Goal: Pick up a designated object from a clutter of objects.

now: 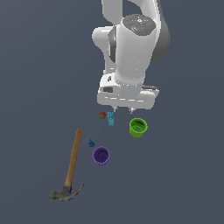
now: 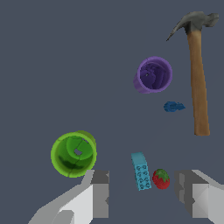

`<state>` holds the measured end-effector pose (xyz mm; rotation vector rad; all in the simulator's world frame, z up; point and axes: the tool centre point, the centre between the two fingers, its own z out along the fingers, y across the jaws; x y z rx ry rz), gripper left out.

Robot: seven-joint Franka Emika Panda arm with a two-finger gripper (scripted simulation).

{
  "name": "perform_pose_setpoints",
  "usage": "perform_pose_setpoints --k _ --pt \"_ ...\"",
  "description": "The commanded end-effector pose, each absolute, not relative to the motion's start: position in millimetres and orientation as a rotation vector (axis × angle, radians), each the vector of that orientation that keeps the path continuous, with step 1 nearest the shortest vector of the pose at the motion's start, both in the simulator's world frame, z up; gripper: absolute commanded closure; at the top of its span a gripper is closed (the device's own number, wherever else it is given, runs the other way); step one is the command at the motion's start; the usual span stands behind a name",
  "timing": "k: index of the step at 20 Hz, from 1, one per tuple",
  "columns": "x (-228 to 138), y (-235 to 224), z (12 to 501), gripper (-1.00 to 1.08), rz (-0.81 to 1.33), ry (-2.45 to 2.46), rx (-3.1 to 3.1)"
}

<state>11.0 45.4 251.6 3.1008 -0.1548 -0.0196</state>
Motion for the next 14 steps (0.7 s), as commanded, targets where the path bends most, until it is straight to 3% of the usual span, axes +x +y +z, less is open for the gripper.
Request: perform_pose_setpoints --k 1,14 --pt "13.0 57.0 238.4 -0.20 -0.013 -0.202 3.088" --pt "13.1 120.9 169.1 -0.20 0.032 -0.431 3.029"
